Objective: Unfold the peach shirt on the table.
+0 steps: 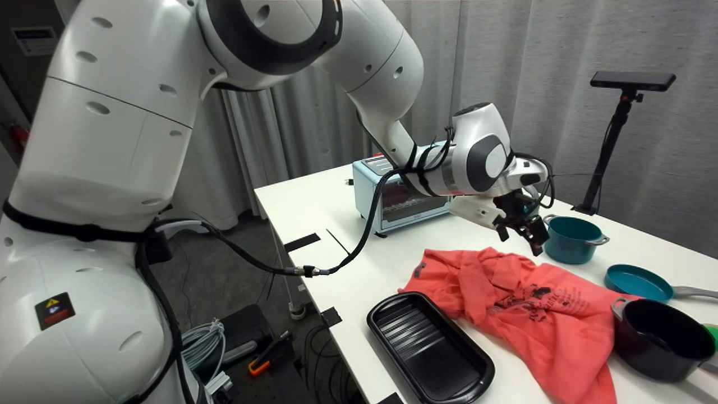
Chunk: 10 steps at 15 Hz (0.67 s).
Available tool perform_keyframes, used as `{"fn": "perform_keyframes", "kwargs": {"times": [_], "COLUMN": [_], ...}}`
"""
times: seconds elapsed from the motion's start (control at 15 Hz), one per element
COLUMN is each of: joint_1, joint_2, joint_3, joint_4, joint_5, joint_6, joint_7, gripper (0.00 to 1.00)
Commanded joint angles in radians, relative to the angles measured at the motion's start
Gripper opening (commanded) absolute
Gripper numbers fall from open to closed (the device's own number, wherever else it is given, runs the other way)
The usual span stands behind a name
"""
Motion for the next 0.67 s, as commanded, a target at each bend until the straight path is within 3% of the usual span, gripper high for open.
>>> {"fn": "perform_keyframes", "kwargs": {"times": [0.0,0.27,0.6], "joint_1": [-0.099,-0.174,-0.225], "joint_2": [-0.031,0.007,0.047], "joint_3": [0.139,0.243,0.302], "joint_4": [-0.044,-0.001,0.077], "joint_5": [0.081,0.16,0.213], "joint_6": [-0.057,-0.138,-0.263], "joint_7": [-0.159,-0.292,-0.391], "gripper": [1.0,0.99,0.55]}}
